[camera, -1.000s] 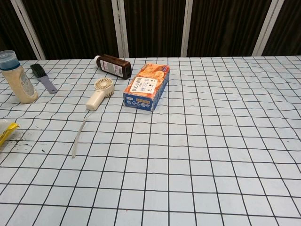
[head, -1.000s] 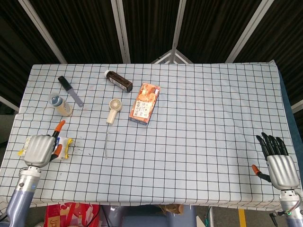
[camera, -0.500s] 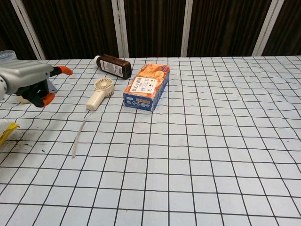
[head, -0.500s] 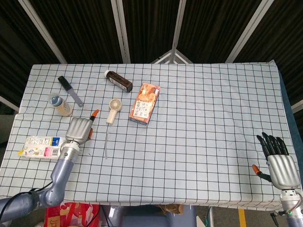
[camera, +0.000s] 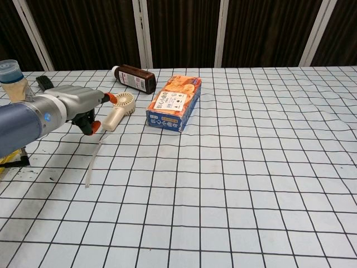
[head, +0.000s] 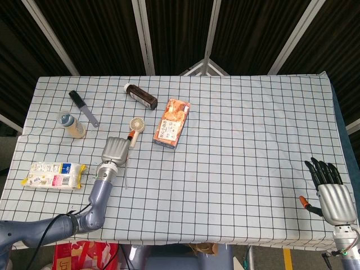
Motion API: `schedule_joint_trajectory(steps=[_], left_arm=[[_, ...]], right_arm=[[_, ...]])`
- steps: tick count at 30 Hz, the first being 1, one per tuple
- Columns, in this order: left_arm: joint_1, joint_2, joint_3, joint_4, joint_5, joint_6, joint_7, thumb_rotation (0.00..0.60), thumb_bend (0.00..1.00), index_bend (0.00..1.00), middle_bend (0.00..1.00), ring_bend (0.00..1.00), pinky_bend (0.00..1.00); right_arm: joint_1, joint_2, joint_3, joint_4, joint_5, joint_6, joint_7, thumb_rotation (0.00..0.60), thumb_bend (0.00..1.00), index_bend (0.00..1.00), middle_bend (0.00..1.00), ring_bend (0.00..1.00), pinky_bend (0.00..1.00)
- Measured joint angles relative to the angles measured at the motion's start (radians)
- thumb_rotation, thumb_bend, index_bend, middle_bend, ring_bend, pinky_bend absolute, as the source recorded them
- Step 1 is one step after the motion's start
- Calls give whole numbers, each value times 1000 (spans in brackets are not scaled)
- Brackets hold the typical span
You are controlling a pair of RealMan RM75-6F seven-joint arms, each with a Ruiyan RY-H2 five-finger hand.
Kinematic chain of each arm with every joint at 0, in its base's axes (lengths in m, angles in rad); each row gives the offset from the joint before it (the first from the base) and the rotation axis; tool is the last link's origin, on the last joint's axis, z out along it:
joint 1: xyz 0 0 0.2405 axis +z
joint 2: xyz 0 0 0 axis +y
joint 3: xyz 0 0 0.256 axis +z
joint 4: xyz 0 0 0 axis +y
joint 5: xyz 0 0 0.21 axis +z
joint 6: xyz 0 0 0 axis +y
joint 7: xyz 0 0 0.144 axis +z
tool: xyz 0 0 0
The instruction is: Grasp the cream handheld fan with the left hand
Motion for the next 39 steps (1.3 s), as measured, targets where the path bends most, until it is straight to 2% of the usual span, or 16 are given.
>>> schedule_joint_trajectory(steps=[14,29,39], left_arm=[[-38,-37,30,81,-26,14,-15,600,758,104,899,774,762],[-58,-59,52,112,-36,15,-31,600,759,110,899,774,762],[-56,-56,57,120,-3,28,-75,600,759,104,899,774,762]], right_arm=[[0,0,0,-1,0,1,-2,600,279,0,0,0,0],[0,0,-1,-1,0,1,2,600,280,0,0,0,0],[0,0,-1,-1,0,2,-1,600,280,0,0,0,0]])
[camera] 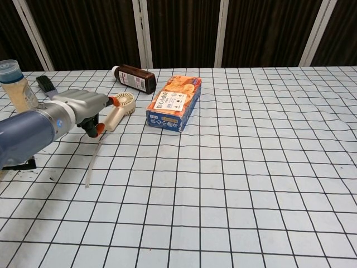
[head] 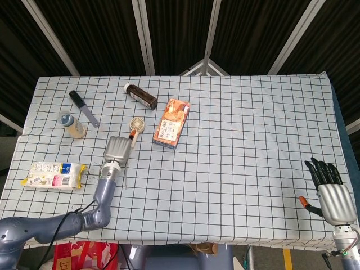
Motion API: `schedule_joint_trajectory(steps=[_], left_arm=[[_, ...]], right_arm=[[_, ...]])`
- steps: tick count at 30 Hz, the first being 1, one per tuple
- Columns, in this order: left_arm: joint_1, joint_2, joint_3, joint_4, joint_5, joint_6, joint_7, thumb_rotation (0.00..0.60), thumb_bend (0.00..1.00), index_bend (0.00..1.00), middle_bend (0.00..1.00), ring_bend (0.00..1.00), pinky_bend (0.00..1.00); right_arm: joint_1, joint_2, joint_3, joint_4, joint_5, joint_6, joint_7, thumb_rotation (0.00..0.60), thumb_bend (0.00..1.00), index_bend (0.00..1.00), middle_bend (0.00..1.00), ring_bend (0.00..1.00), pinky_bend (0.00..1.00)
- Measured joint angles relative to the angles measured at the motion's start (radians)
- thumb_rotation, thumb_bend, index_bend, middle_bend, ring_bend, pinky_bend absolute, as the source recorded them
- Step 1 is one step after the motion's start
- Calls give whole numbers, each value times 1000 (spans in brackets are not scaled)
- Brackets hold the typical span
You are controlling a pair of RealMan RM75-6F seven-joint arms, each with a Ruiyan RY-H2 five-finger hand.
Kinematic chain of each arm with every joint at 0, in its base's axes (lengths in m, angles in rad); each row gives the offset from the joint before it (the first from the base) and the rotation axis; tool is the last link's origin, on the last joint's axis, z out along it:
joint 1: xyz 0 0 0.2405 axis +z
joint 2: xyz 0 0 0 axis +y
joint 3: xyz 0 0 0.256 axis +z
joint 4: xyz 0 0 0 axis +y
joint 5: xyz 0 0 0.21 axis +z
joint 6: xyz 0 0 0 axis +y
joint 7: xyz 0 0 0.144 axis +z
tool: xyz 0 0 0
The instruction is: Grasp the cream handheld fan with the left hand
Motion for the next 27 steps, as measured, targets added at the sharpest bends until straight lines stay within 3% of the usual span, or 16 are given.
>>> schedule_joint_trajectory(steps=[27], left_arm=[[3,-22,40,47,-37,-30,7,600,771,163,900,774,762]], right_arm=[[0,1,-1,0,0,1,3,600,279,0,0,0,0]])
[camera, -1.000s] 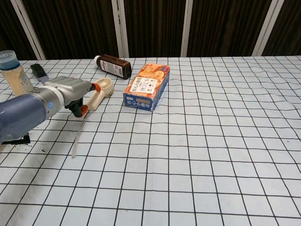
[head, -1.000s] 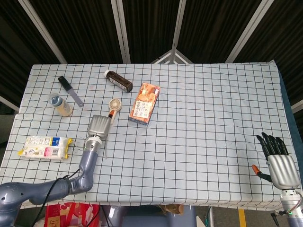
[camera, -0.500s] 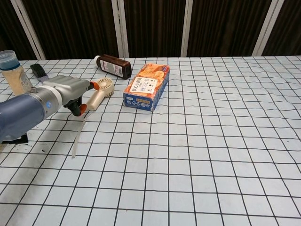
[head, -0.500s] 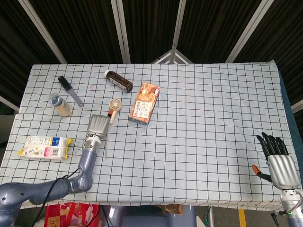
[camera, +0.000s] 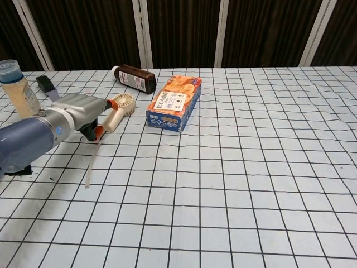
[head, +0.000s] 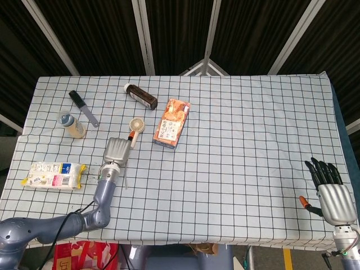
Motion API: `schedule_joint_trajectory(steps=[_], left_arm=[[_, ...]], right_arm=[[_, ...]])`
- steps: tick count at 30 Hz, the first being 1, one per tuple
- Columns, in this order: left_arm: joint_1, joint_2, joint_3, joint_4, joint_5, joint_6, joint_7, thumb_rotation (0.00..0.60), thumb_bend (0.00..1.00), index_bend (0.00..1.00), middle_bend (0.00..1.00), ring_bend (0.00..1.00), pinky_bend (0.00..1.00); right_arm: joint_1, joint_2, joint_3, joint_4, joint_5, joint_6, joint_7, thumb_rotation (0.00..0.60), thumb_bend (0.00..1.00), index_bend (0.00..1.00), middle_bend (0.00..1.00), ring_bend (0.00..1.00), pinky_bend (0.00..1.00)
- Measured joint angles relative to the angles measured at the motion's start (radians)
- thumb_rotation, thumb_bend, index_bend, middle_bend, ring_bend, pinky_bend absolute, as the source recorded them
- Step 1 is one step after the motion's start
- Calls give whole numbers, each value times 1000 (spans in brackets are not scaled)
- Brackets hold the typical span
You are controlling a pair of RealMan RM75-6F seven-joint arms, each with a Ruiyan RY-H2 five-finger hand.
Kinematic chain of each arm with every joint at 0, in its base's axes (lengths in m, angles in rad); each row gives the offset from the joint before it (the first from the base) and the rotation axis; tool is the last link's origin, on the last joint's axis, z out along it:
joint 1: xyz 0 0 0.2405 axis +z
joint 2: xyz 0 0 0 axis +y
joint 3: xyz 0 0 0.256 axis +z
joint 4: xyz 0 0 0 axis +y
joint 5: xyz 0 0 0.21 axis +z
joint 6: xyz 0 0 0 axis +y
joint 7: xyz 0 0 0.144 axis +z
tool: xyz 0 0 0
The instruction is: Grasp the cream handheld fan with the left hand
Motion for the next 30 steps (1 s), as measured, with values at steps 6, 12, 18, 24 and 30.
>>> schedule_joint_trajectory(steps=[6,12,18,24,30], left_arm=[[0,0,13,0,-12,-15,13,600,772,176,899,772,762],[0,5,20,-14,-21,-15,21,600,772,179,887,760,762],[3,17,16,-47,2,13,5,600,763,137,846,719,757],[14,45,-11,-94,93,88,-65,600,628,1,662,559,666],[36,99,-35,-168,234,169,-177,600,438,0,371,309,411]], right_arm=[[0,-1,1,-1,1,0,-3,600,279,0,0,0,0],[0,-1,0,0,1,1,-4,600,279,0,0,0,0],[-1,-1,0,0,0,2,-6,600,279,0,0,0,0],[-2,-3,0,0,0,5,-10,600,279,0,0,0,0],[-2,-4,0,1,-1,6,-12,600,280,0,0,0,0]])
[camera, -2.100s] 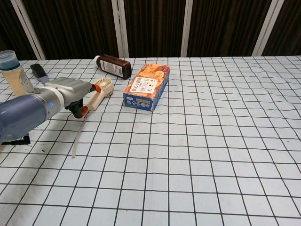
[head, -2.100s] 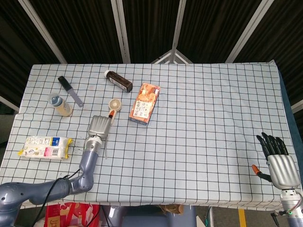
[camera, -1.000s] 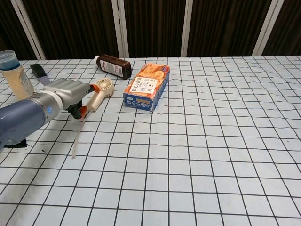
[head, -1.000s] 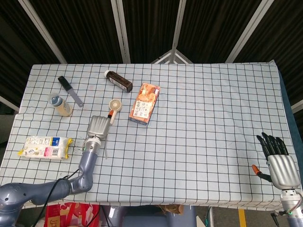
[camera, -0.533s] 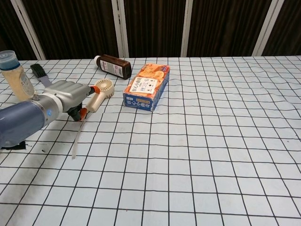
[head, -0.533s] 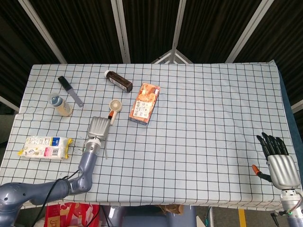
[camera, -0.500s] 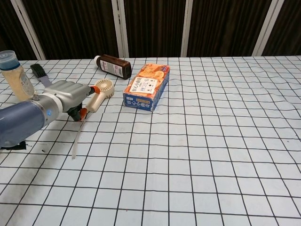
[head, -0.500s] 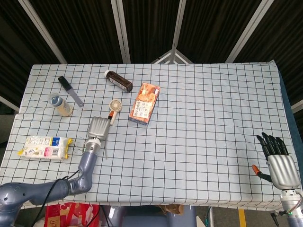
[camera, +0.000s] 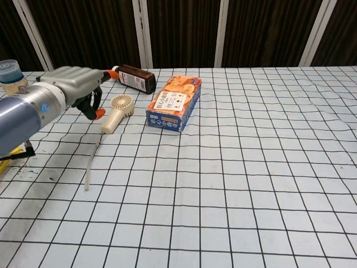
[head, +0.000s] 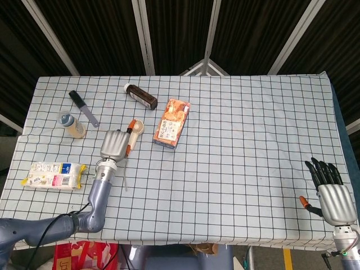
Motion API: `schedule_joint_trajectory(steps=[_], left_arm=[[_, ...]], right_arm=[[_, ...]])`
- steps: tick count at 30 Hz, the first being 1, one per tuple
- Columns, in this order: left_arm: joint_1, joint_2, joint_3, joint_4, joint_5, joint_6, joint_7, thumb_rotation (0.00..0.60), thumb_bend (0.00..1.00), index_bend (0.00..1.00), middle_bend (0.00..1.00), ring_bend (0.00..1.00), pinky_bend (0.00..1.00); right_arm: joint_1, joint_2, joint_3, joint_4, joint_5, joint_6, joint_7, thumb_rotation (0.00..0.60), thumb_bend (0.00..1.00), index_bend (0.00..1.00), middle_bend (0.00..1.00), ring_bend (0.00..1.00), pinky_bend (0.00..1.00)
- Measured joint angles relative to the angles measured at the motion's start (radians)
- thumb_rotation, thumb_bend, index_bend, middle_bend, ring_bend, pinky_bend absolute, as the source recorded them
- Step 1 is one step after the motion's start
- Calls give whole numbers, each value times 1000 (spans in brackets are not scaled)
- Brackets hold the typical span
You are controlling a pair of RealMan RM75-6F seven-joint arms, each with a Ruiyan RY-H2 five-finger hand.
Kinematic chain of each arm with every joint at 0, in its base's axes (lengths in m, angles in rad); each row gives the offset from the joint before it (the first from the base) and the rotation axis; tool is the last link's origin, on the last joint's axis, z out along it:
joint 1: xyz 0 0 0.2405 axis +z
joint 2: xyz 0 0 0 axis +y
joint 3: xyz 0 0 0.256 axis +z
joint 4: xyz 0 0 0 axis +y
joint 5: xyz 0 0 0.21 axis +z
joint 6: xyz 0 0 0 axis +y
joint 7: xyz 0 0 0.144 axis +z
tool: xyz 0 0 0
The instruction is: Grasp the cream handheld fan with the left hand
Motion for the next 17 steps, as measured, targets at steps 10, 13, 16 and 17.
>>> schedule_joint_trajectory(steps=[10,13,16,17], left_arm=[[136,173,67,-243,169,148,-114,600,181,0,7,0,25],[220,254,141,-328,240,211,-159,600,164,0,0,0,4],[309,322,229,-374,322,279,-200,600,155,0,0,0,0],[343,343,265,-381,359,308,-218,600,153,0,0,0,0]], right_arm=[[-1,-2,0,0,0,2,-8,600,279,0,0,0,0],[0,-3,1,-2,1,2,-15,600,279,0,0,0,0],[-2,-5,2,-3,3,5,-24,600,280,0,0,0,0],[-2,-6,2,-3,3,6,-26,600,279,0,0,0,0]])
